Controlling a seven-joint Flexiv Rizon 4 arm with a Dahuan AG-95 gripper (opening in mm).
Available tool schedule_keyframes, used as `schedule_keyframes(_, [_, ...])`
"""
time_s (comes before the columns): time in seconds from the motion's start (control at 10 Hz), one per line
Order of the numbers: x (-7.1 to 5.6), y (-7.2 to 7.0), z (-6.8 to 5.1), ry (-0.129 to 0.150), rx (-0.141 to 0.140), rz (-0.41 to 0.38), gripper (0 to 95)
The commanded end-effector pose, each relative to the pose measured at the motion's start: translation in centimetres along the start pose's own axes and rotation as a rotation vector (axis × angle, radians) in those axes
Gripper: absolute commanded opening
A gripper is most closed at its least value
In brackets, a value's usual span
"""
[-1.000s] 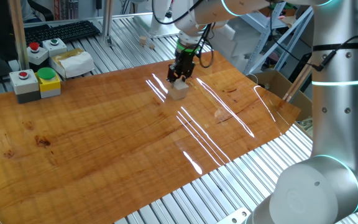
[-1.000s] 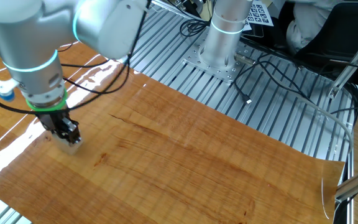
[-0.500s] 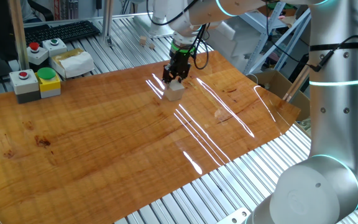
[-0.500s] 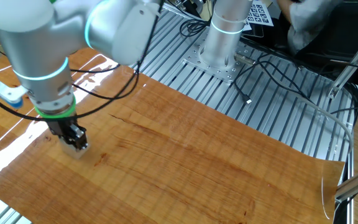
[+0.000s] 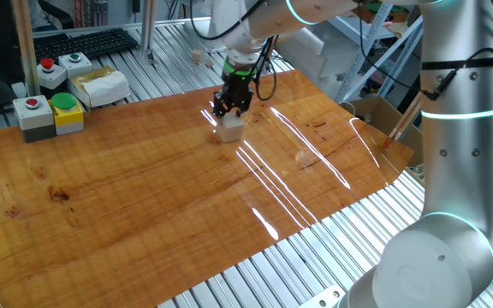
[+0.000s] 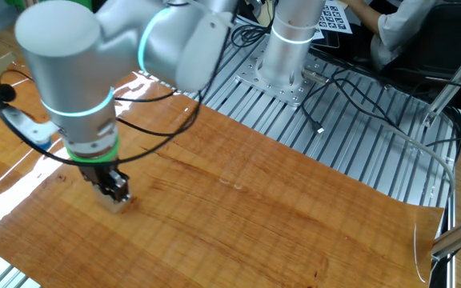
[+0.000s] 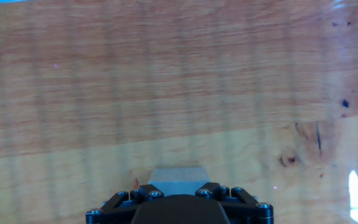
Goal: Hold a small block with the gripper and sweep it from left to right on the table
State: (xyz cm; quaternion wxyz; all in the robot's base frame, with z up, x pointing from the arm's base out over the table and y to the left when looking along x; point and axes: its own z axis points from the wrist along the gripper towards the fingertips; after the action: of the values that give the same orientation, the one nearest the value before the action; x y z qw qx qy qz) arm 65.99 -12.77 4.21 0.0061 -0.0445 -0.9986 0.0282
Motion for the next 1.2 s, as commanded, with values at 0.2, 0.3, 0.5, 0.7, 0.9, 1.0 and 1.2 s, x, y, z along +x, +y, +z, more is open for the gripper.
schedule_keyframes(0.2, [0.5, 2.0, 0.6, 0.000, -0.007, 0.033, 0.0])
schedule_keyframes(0.3, [0.7, 2.7, 0.4, 0.001, 0.010, 0.039, 0.0])
schedule_keyframes(0.5, [0.8, 3.4, -0.7, 0.010, 0.014, 0.045, 0.0])
schedule_keyframes(0.7, [1.1, 4.7, 0.1, 0.008, 0.000, 0.070, 0.0])
schedule_keyframes(0.9, [1.5, 5.6, 0.2, 0.016, 0.004, 0.083, 0.0])
schedule_keyframes(1.0, [1.6, 5.9, -0.3, 0.016, 0.004, 0.084, 0.0])
schedule_keyframes(1.2, [1.7, 6.2, -0.6, 0.006, -0.012, 0.088, 0.0])
